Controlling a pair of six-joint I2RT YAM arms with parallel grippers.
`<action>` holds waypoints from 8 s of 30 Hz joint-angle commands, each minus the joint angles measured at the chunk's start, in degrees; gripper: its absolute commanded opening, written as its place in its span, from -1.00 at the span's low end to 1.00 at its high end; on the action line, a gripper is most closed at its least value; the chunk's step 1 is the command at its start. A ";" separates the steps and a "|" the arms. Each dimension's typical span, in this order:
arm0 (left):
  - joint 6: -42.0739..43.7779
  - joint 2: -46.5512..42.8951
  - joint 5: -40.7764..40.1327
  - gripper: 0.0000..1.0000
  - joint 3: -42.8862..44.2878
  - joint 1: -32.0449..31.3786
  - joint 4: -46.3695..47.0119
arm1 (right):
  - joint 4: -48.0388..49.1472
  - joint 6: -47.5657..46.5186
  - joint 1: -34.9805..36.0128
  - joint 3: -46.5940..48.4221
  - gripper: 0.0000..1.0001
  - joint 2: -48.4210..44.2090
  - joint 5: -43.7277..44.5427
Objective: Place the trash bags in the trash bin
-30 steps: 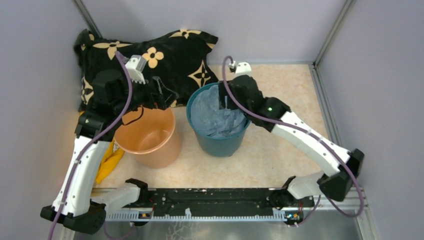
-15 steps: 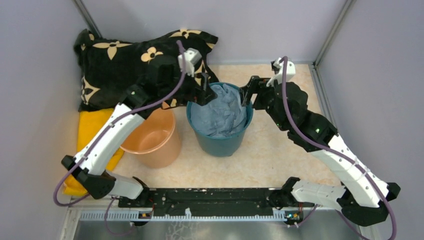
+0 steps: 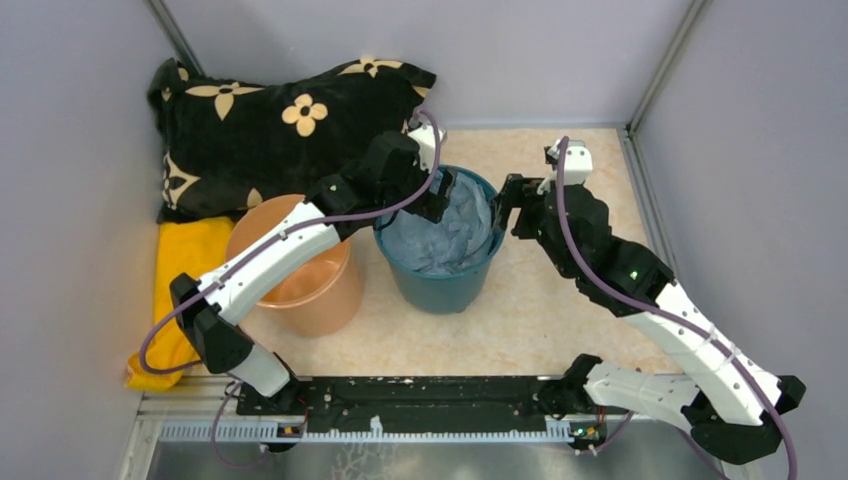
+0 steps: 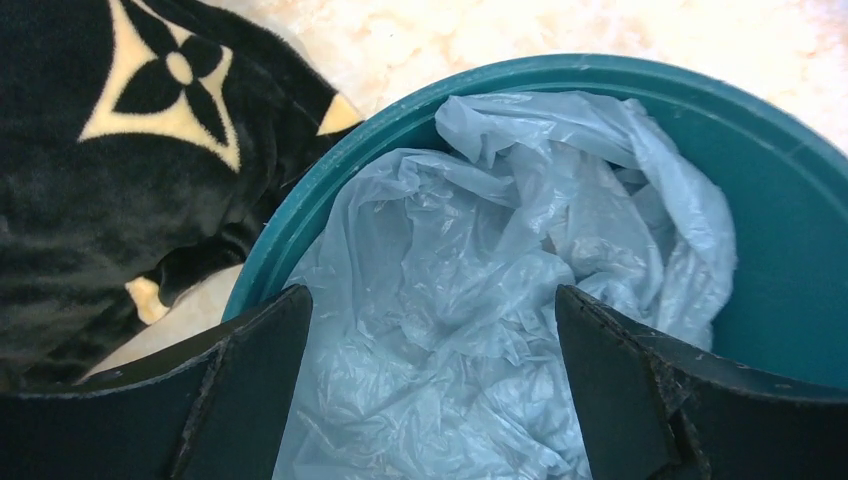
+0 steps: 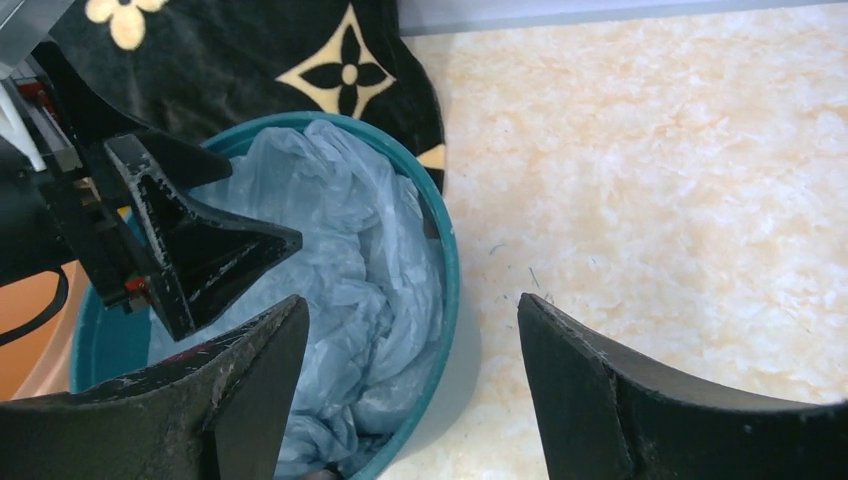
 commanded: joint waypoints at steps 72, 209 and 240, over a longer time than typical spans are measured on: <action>2.99 -14.00 -10.69 0.27 16.86 -0.35 -18.50 | -4.25 1.71 -1.04 0.10 0.58 5.10 -1.29; 0.62 -23.17 -5.99 -0.90 20.95 5.87 -15.25 | 11.47 -12.68 -5.95 -16.52 0.96 6.40 -20.52; 2.28 -28.94 -9.83 -0.89 18.94 5.82 -17.53 | 47.38 -4.57 -24.26 -14.57 0.97 48.98 -0.14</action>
